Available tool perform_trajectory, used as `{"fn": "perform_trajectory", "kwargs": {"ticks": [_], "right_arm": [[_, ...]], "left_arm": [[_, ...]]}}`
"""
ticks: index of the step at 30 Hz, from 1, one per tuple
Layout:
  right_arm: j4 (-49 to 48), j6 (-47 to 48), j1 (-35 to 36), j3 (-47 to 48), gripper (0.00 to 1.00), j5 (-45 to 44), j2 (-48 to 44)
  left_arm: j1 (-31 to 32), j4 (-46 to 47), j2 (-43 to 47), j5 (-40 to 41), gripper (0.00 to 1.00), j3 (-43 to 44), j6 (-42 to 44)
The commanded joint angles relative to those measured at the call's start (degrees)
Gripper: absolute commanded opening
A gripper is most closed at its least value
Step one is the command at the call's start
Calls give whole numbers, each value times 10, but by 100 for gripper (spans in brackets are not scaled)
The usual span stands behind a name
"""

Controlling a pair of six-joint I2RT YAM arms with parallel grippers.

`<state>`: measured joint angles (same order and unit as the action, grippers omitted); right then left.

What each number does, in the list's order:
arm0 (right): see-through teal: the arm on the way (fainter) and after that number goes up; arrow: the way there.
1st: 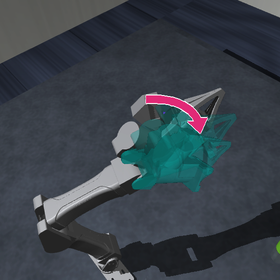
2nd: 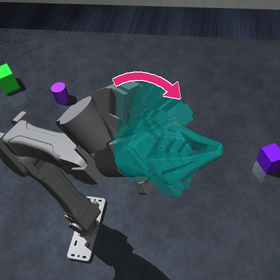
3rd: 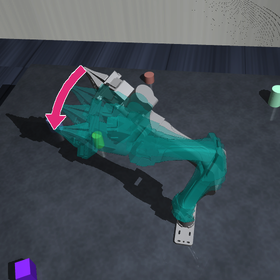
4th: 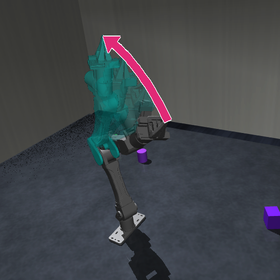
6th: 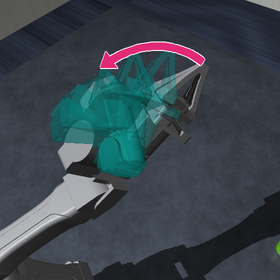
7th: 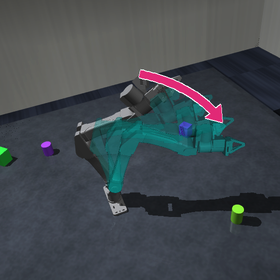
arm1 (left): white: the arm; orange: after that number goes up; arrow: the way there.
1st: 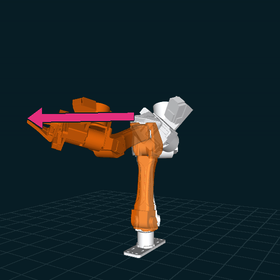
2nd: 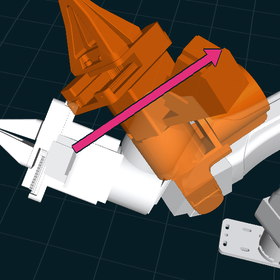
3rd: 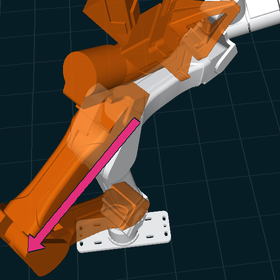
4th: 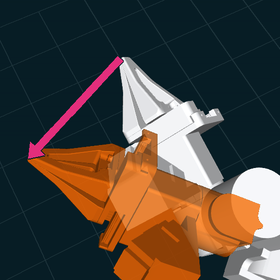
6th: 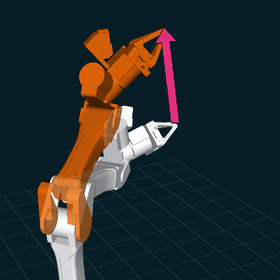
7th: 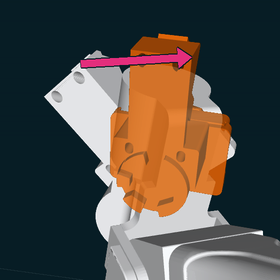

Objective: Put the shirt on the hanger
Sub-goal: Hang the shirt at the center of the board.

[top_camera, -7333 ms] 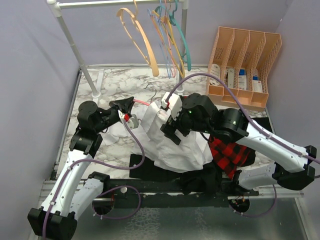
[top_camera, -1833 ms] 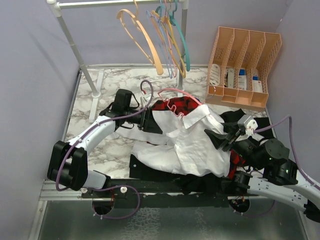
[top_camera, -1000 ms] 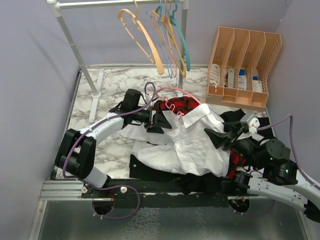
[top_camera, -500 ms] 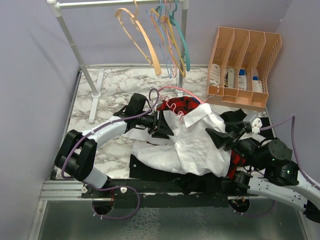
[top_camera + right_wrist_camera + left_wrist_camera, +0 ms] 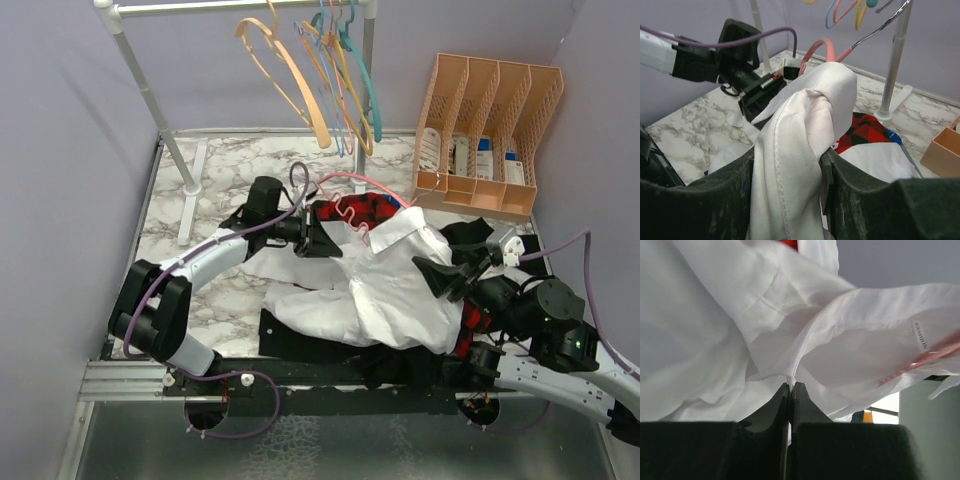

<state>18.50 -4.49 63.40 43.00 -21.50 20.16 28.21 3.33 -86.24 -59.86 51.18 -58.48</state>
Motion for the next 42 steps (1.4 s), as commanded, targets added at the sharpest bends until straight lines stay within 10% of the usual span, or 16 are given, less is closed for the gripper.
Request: {"fn": "perform_trajectory", "kwargs": {"ticks": [1,37,42], "right_arm": [[2,39,1,45,1,42,17],[97,147,1,90,1,129,15],[31,173,2,72,39,68,97]], "left_arm": [[-71,-30,15,12,0,38,73],[-286,-131,-26,11,0,95,312],[-286,-145,-18,19,0,67,341]]}}
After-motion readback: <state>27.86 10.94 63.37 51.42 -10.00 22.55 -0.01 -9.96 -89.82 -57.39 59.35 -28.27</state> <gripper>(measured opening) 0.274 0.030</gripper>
